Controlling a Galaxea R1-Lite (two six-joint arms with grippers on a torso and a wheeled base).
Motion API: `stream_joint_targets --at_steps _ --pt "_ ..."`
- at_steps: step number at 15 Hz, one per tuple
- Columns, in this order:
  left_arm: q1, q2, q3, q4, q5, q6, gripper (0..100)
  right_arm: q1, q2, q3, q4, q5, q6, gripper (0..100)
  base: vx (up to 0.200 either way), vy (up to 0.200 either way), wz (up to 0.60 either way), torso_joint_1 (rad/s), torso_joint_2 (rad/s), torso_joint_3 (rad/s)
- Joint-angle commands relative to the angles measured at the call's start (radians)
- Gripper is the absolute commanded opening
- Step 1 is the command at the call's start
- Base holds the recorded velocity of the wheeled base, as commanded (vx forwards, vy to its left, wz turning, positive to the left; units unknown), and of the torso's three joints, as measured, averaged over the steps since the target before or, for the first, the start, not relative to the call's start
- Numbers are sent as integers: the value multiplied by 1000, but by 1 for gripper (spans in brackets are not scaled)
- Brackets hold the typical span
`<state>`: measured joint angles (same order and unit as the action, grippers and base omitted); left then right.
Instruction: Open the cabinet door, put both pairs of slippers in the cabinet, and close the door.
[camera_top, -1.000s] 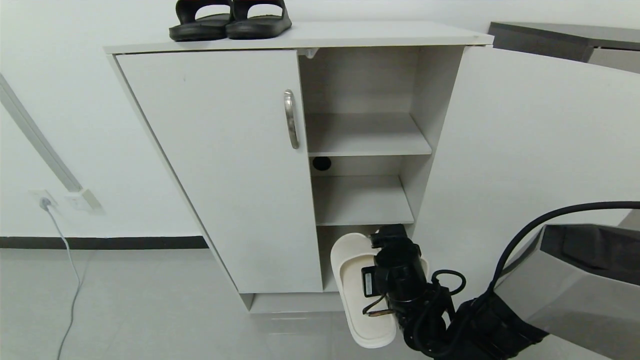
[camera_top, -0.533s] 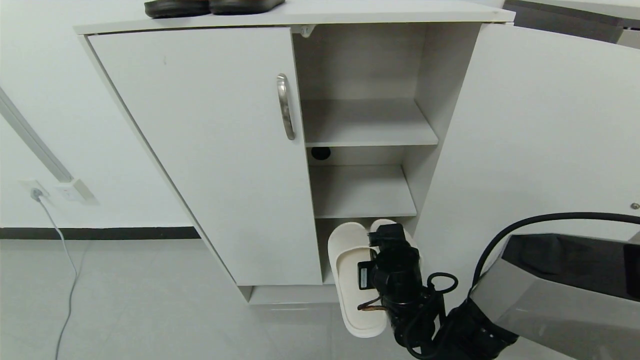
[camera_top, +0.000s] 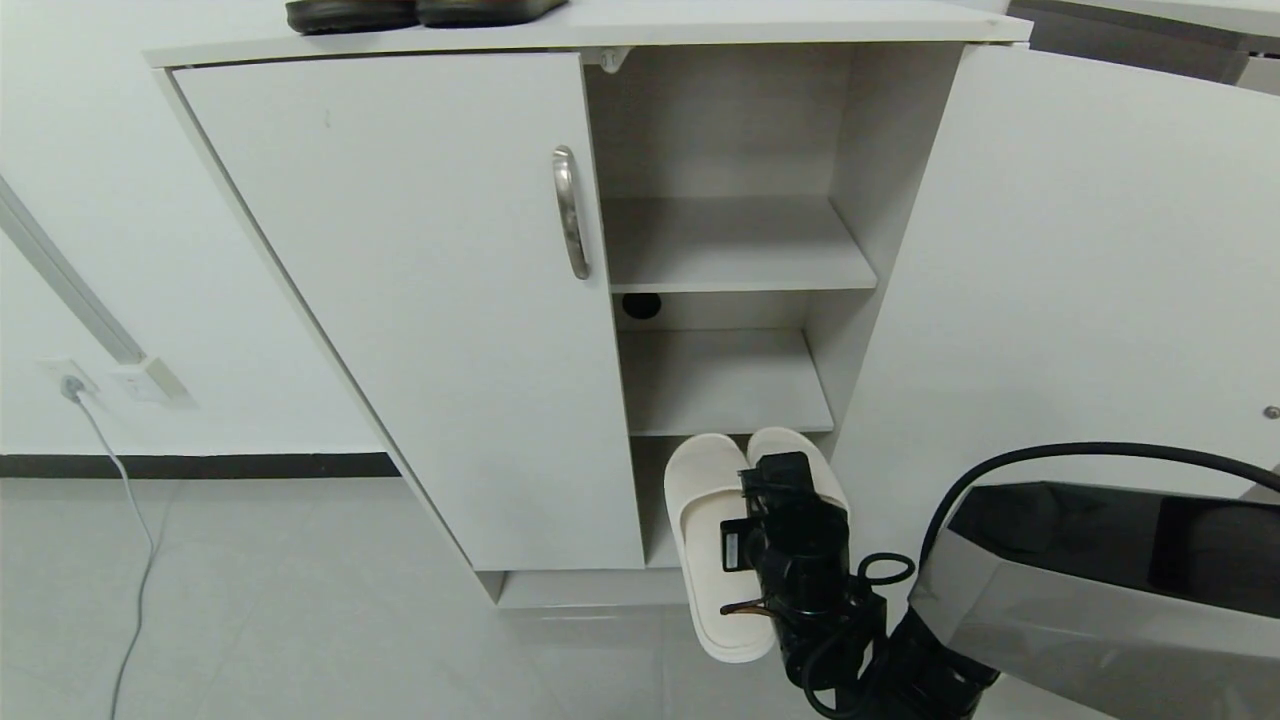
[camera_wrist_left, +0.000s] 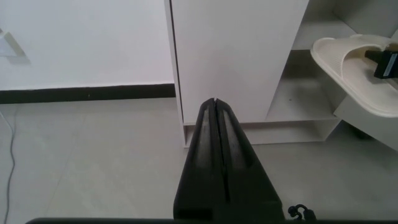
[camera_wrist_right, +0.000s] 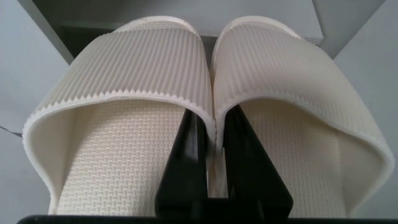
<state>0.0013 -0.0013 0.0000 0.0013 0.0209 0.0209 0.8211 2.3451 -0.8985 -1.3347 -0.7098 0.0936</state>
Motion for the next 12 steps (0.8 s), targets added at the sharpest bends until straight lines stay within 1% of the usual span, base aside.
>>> stream_joint_targets --at_steps 1,6,12 --pt "0 1 0 -1 1 -1 0 -2 6 -2 -1 0 0 0 0 0 0 0 0 0" --pt "0 1 0 -1 1 -1 0 -2 8 -2 -37 0 -15 0 0 0 0 0 0 0" --pt "0 1 0 0 1 -1 0 -8 8 -8 -40 0 -15 0 200 0 0 2 5 2"
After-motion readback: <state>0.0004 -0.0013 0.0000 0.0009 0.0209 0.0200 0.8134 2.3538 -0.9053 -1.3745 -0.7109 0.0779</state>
